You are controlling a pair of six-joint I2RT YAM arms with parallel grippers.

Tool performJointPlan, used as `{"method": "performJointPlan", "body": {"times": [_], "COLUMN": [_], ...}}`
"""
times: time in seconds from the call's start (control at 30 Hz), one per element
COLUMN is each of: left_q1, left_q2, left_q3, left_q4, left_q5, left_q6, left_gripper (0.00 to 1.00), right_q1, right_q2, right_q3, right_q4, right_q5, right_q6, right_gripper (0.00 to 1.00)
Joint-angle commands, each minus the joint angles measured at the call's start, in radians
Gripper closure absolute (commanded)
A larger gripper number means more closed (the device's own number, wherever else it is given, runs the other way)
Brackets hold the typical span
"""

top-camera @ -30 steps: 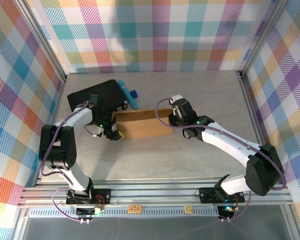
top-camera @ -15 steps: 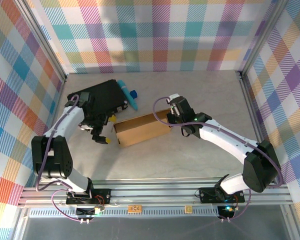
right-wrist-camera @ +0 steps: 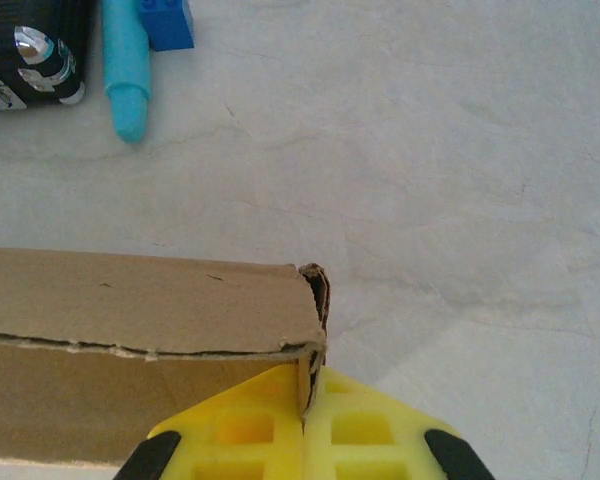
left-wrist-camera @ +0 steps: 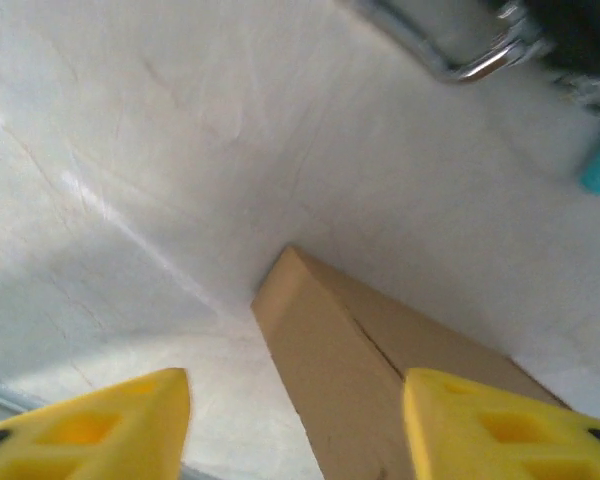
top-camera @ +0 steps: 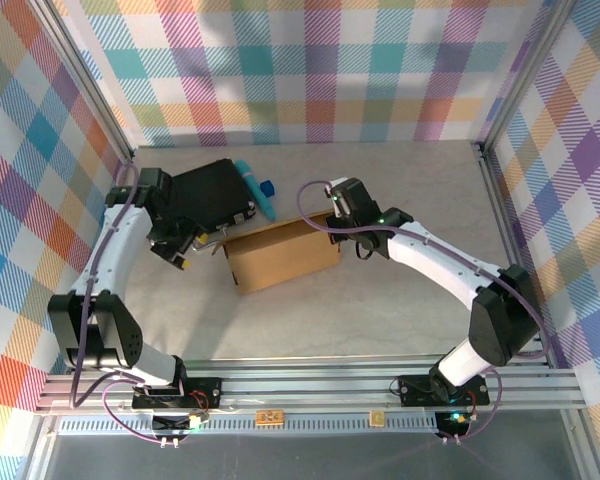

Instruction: Fold the paper box

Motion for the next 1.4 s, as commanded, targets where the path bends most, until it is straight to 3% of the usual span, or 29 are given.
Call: {"method": "performJointPlan", "body": {"times": [0.0,0.1,0.17,0.4,0.57,0.73,0.93,1.1,1.37], "left_q1": [-0.014,-0.076,-0.119,-0.228,-0.236,-0.238,-0.245,-0.245,-0.258], "left_q2": [-0.060,-0.100,-0.133,-0.222,-0.252,-0.252,-0.230,-0.172,-0.167], "left_q3": [0.055,0.058,0.034,-0.042,-0.111,-0.134,-0.148,-0.098,-0.101], "left_q4": [-0.040,0.002,0.037,0.095,0.165,0.187,0.203,0.216,0.221], "left_q5": [-0.122,-0.168,-0.174,-0.189,-0.140,-0.068,-0.082,-0.144,-0.093], "left_q6": [0.212,0.316,0.369,0.569,0.650,0.681,0.687,0.706,0.721], "left_gripper": [0.64,0.76,0.78,0.79,0.77,0.71,0.67,0.69,0.72], "right_q1": [-0.012,-0.025,-0.034,-0.071,-0.080,-0.081,-0.081,-0.081,-0.081], "right_q2": [0.062,0.069,0.073,0.098,0.117,0.134,0.147,0.137,0.132], "right_q3": [-0.007,0.009,0.018,0.054,0.074,0.094,0.105,0.097,0.098], "right_q4": [-0.183,-0.191,-0.197,-0.221,-0.226,-0.230,-0.229,-0.225,-0.236], "right_q5": [-0.059,-0.075,-0.090,-0.157,-0.175,-0.192,-0.223,-0.215,-0.209], "right_q6": [-0.029,-0.045,-0.057,-0.095,-0.108,-0.105,-0.093,-0.092,-0.085], "right_gripper": [1.00,1.00,1.00,1.00,1.00,1.00,1.00,1.00,1.00]}}
